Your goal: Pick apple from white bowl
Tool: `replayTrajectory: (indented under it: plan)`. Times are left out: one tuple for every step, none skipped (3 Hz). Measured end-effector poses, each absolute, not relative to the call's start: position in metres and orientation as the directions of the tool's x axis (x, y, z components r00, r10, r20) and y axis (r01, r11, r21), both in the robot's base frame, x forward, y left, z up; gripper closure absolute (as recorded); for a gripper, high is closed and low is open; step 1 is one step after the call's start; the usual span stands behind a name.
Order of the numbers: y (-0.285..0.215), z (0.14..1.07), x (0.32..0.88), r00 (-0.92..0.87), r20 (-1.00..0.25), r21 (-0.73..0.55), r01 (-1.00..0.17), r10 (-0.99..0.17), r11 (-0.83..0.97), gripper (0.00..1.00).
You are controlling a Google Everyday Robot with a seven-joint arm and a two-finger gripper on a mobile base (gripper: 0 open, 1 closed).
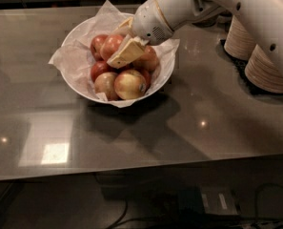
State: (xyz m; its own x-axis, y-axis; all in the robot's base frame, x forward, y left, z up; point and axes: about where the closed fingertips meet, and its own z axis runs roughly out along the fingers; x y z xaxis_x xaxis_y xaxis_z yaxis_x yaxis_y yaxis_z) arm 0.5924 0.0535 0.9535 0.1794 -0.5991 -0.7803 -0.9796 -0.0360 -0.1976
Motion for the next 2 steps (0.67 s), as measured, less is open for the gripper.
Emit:
replayTrajectory:
  plan:
    - [0.050,0.988,0.583,0.228,-0.815,-0.254,-0.967,-0.533,-0.026,1.00]
    - [0.032,1.014,0.578,0.255,-0.825,-0.297,-0.955,-0.505,0.004,1.00]
